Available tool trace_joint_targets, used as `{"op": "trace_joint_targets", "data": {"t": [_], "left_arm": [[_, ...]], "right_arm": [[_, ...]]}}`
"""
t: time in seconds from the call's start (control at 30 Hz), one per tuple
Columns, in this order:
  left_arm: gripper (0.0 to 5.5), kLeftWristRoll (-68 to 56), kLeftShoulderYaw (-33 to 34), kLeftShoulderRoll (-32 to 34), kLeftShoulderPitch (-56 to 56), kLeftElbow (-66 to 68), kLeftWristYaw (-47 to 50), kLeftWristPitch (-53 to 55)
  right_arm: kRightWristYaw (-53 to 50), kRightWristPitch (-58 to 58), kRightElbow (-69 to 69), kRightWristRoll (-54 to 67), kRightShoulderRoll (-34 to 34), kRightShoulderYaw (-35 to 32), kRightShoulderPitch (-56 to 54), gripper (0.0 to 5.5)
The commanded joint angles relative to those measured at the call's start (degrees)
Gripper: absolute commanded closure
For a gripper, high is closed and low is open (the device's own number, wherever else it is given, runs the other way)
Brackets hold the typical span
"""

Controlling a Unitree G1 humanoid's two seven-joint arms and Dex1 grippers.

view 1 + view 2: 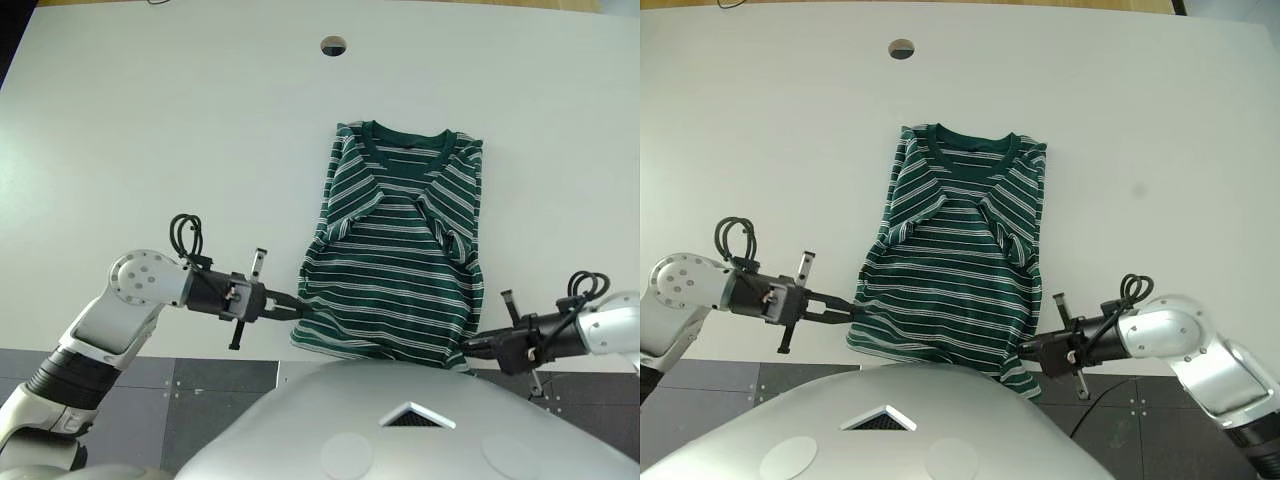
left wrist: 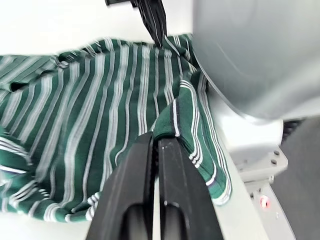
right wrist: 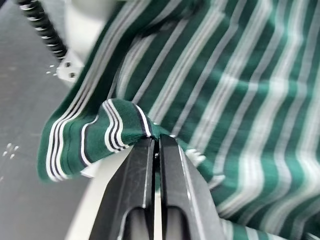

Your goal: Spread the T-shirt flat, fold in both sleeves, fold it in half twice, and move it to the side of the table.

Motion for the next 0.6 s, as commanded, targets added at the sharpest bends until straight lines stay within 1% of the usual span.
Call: {"op": "trace_joint_targets", "data": {"t": [0.03,0.2,0.33,0.47,0.6], "left_arm": [[5.4,1.1,2.1,-4.9,-5.2,3.3,5.3,7.1],[5.4,1.9,3.5,-12.7,-13.4,8.7,13.6,18.1],[5.4,1.2,5.4,-17.7,-19.6,12.3,17.9,25.5],[5.4,1.7,7.2,-21.4,-23.9,16.4,20.8,29.6],[5.4,2.7,9.2,-24.1,-27.6,20.9,23.4,31.9]], "right_arm": [[0.3,-0.2,5.6,4.0,2.3,-3.5,-3.0,5.36],[2.1,1.6,9.4,11.5,5.4,-6.6,-6.6,5.36],[2.6,5.3,11.5,17.3,8.3,-9.0,-10.0,5.36],[2.7,10.1,13.8,22.1,11.1,-11.3,-13.8,5.36],[0.2,14.4,18.7,21.5,14.0,-12.0,-18.5,5.36]]}}
